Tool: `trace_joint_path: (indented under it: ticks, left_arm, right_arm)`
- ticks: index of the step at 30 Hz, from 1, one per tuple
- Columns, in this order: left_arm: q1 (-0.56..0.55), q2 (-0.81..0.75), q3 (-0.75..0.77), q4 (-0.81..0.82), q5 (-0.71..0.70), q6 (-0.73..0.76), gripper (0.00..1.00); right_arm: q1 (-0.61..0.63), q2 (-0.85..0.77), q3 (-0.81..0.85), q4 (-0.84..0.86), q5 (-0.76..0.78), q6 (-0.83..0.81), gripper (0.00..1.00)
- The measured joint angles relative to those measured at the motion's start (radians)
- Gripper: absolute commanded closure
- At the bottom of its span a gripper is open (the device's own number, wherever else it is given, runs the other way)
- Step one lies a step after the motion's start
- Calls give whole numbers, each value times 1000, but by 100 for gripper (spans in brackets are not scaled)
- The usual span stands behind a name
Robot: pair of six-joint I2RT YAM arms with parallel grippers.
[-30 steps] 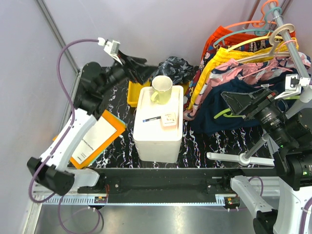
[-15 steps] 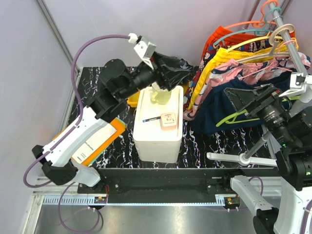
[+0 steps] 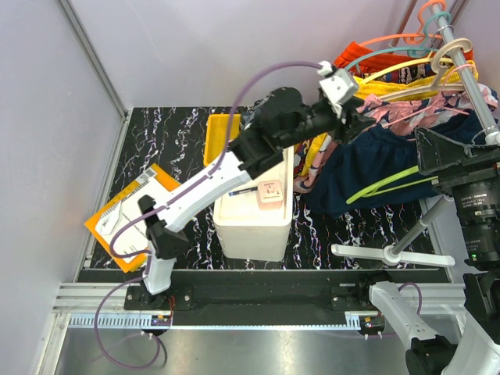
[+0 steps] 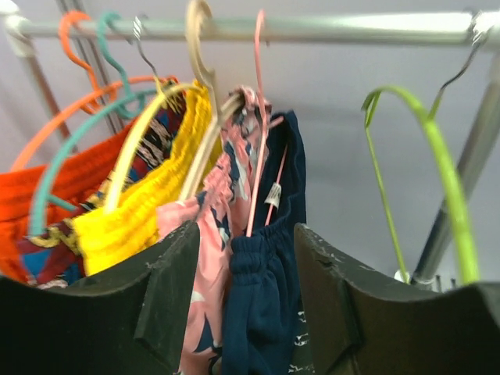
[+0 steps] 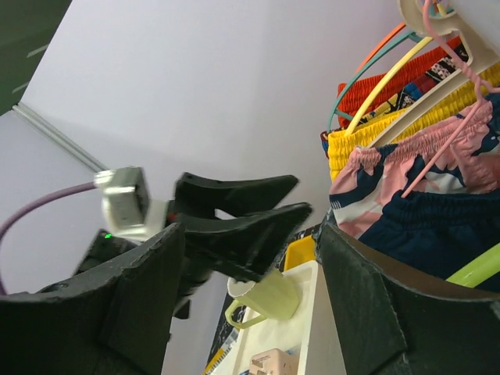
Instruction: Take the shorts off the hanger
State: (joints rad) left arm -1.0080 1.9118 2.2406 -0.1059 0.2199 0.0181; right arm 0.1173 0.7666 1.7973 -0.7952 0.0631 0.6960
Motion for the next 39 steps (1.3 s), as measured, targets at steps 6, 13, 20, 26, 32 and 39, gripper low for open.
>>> trace_joint_path:
  ticks: [6,13,20,26,32,39]
  left_arm:
    - [-18,151,122,-71,-79,7,34]
    - [-14,197,129,-88,-102,-2,34]
    - [-14,212,129,-88,-97,-10,35]
    - [-14,236,129,-84,-81,-11,39]
    - [-14,290,129,-89,-51,-16,58]
    - [-20,306,129,-103,-36,-18,99]
  right_arm:
    - [0,-1,25,-3,23,-20,22]
    - [0,-13,18,-3,23,-31,22]
    - [0,-34,17,-2,23,-40,22]
    - [0,-35,17,-2,23,-43,22]
    - [0,-36,25,-2,23,-48,22]
    - [0,-50,27,-1,23,-53,22]
